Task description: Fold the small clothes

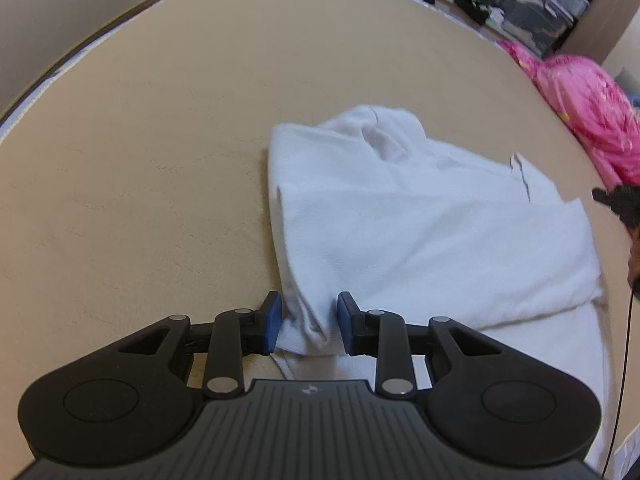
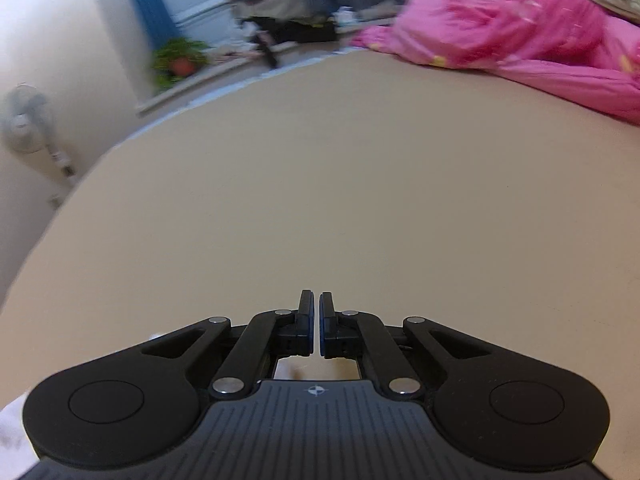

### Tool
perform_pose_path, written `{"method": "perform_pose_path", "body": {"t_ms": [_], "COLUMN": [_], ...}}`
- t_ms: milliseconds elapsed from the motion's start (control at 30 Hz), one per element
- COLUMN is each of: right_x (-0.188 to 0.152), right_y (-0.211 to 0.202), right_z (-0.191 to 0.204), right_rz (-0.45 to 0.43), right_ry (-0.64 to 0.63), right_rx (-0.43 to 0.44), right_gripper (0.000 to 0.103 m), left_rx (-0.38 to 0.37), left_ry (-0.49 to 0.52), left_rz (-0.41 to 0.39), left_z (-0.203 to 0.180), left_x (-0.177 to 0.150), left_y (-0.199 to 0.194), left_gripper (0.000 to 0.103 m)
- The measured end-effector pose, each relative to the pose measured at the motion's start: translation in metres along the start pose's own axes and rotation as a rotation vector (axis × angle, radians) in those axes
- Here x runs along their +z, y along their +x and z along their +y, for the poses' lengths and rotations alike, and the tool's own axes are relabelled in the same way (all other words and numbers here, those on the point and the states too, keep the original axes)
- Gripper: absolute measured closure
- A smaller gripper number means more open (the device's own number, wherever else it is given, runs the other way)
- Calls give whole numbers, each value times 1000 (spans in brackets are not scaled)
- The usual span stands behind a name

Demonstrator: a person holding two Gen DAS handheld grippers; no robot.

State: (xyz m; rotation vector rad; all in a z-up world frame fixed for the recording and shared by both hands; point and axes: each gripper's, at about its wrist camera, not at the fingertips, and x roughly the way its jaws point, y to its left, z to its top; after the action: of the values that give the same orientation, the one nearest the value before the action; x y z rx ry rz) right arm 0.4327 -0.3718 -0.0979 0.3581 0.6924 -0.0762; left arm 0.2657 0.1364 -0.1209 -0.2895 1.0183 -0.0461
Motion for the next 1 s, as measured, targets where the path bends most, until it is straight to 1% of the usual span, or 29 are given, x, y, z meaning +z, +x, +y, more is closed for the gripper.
{"method": "perform_pose_path", "body": {"t_ms": [67, 100, 133, 167, 200, 233, 267, 300, 333, 367, 400, 433, 467, 500, 533, 567, 600, 633, 667, 700, 733, 767, 800, 833, 867, 933, 1000], "right_x": [-9, -16, -27, -36, -50, -60, -76, -84, -86, -83, -81, -80, -82, -86, -92, -103, -111, -113, -108, -103, -98, -95, -97, -99, -102, -110, -120], "right_y": [-26, -36, -48, -55, -59, -61, -53, -48, -50, -55, -60, -72, -86, -95, -98, -97, -92, -96, -102, -111, -123, -139, -155, -173, -190, -225, -254], "right_z": [5, 9, 12, 13, 15, 15, 11, 0, -11, -21, -27, -32, -34, -32, -24, -17, -13, -17, -24, -31, -35, -37, -36, -37, -36, -40, -47], "right_rz": [-1, -1, 17, 49, 93, 138, 216, 247, 221, 206, 200, 165, 128, 118, 135, 181, 209, 189, 182, 167, 149, 116, 89, 75, 73, 72, 77], "right_ry": [-94, -133, -175, -217, -274, -321, -388, -418, -398, -339, -276, -206, -164, -169, -214, -298, -379, -415, -339, -241, -175, -160, -167, -181, -202, -243, -281], "right_rx": [61, 107, 184, 236, 269, 260, 185, 99, 38, -45, -72, -27, 71, 133, 157, 140, 88, 1, -74, -118, -168, -183, -163, -123, -74, -1, 37], "right_gripper": [98, 98, 98, 98, 98, 97, 98, 98, 94, 94, 92, 92, 92, 90, 84, 83, 82, 58, 51, 61, 63, 63, 63, 63, 63, 62, 60], "left_rx": [-13, -30, -57, -85, -107, -127, -132, -117, -89, -62, -44, -39, -55, -70, -85, -81, -62, -48, -42, -28, -20, -30, -52, -63, -60, -36, -37], "left_ry": [-25, -35, -39, -38, -31, -20, -5, 24, 59, 94, 120, 133, 132, 128, 125, 132, 145, 167, 193, 227, 252, 254, 249, 251, 266, 291, 246], "left_rz": [-40, -70, -101, -125, -135, -130, -111, -76, -40, -18, -22, -37, -54, -63, -70, -65, -48, -27, -33, -49, -61, -68, -71, -76, -87, -114, -126], "left_z": [3, 4, 3, 2, -1, -4, -7, -12, -16, -19, -22, -25, -26, -26, -25, -25, -26, -27, -29, -33, -36, -36, -35, -34, -35, -35, -33], "left_x": [4, 6, 7, 7, 7, 6, 4, 2, -1, -5, -8, -9, -9, -10, -12, -14, -18, -23, -29, -31, -35, -38, -41, -45, -50, -58, -65], "left_y": [-11, -17, -24, -28, -31, -29, -24, -17, -10, -4, -4, -7, -11, -14, -16, -14, -10, -5, -5, -9, -17, -25, -35, -43, -54, -76, -98], "left_gripper": [70, 70, 70, 70, 70, 70, 70, 70, 70, 71, 71, 71, 71, 71, 71, 71, 71, 72, 72, 71, 71, 71, 71, 71, 70, 70, 70]}}
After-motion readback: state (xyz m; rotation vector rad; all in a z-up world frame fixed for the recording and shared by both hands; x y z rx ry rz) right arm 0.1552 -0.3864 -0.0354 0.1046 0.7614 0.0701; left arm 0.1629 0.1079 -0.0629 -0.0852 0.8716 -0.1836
